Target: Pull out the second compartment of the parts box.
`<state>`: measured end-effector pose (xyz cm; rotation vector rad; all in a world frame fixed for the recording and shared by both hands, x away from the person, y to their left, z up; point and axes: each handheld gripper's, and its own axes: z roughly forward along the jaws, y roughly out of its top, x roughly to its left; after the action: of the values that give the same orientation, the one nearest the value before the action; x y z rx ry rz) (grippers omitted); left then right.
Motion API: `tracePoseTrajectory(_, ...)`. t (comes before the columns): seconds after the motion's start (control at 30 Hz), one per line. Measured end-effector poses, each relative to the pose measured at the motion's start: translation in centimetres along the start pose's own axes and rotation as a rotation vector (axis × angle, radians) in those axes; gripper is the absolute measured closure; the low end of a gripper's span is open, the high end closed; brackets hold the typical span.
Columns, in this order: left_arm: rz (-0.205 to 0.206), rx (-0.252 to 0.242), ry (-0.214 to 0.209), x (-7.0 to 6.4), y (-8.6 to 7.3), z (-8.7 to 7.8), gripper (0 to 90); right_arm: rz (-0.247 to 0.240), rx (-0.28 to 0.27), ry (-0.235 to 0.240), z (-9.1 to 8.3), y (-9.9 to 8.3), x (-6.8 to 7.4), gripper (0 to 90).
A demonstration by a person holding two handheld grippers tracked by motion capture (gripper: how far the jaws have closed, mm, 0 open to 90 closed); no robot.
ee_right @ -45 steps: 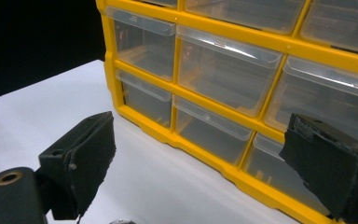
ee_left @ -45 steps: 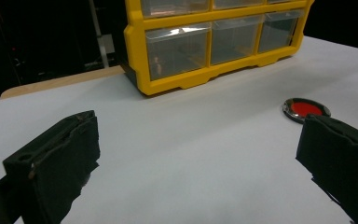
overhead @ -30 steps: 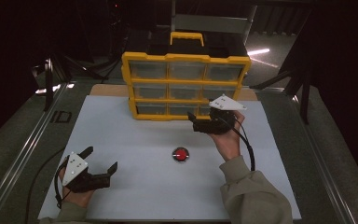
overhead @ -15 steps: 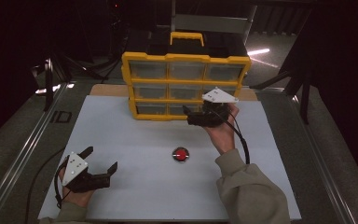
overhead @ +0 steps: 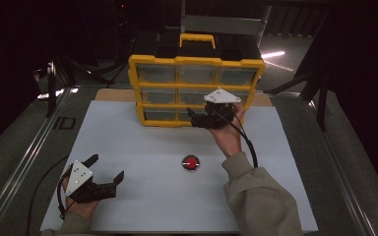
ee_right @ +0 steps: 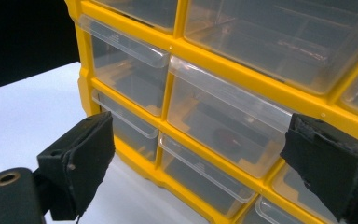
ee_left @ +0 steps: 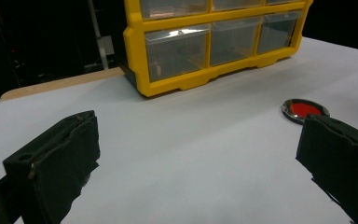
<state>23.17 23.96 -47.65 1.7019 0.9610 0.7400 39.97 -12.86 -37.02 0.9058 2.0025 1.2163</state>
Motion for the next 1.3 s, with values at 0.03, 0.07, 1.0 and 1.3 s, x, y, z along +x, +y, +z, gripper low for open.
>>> tracePoseTrajectory(0.03,0.0,0.0,0.0,0.0,0.0,0.0,0.0,-0.007,0.005,-0.006,0.2,0.1,0.1,8.5)
tracePoseTrajectory(0.07,0.0,0.0,0.0,0.0,0.0,0.0,0.0,-0.007,0.005,-0.006,0.2,0.1,0.1,8.5)
tracePoseTrajectory(1.0,0.0,-0.002,-0.003,0.0,0.0,-0.1,0.0,-0.38,0.17,-0.178,3.7,1.4,2.2,8.5)
tracePoseTrajectory(1.3,-0.001,-0.003,-0.003,0.0,0.0,-0.1,0.0,-0.539,0.209,-0.252,4.2,1.5,2.7,8.6)
